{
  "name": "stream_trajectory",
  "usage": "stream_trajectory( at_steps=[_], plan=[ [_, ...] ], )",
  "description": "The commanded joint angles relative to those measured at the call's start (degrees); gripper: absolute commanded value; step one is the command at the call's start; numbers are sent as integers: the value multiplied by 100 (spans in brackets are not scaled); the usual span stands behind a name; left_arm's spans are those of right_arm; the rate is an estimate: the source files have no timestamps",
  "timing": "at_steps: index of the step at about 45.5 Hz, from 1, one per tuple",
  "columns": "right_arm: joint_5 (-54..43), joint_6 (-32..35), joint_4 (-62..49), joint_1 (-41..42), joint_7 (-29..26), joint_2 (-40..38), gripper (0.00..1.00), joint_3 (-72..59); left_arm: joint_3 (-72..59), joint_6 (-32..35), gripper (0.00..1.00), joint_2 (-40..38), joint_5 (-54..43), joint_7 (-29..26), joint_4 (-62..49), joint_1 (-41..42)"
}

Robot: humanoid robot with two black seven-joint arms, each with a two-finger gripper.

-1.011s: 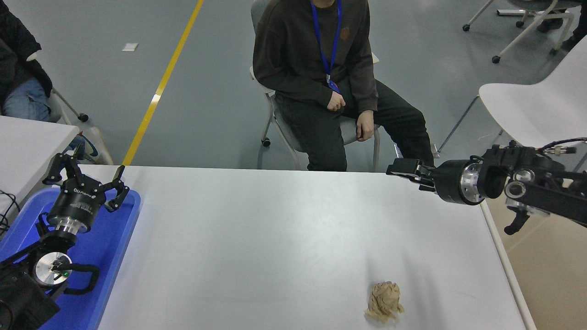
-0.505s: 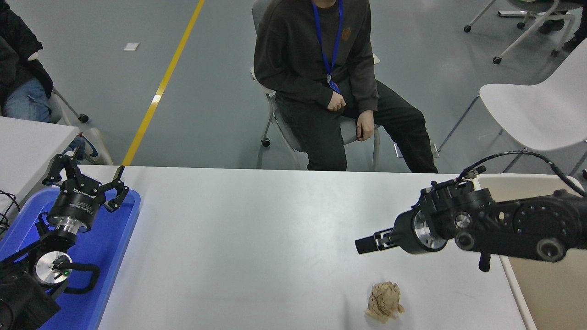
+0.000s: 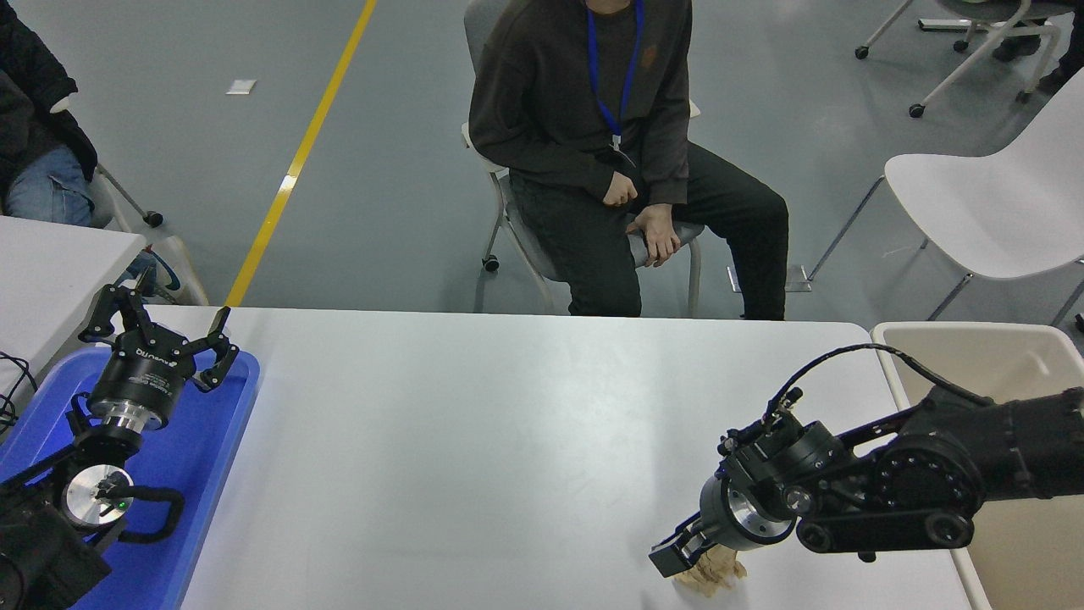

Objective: Clean the table surface

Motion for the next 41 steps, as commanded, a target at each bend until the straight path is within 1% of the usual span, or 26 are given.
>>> stream_trajectory(
  at_steps=[1,12,18,21,24,27,34,41],
  plan=[
    [-455,-44,-286,-325,0,98,99,-81,-4,0,100,-4,0,0,0,0],
    [-973,-264,-418,-518,17,107,98,-81,-4,0,100,-4,0,0,0,0],
    [-1026,-361,-506,-554,70,142,98,-90,-4,0,100,5,0,0,0,0],
    [-1157,-370,-524,-571,132,142,97,-90,5,0,100,-4,0,0,0,0],
    [-1342,-370,-524,-580,184,142,92,-99,-4,0,100,-4,0,0,0,0],
    [-1474,-378,-541,-589,255,142,92,-99,-4,0,100,-4,0,0,0,0],
    [-1448,-378,-550,-580,255,142,98,-99,-4,0,100,-4,0,0,0,0],
    [-1369,-370,-550,-554,229,142,99,-81,5,0,100,-4,0,0,0,0]
  ],
)
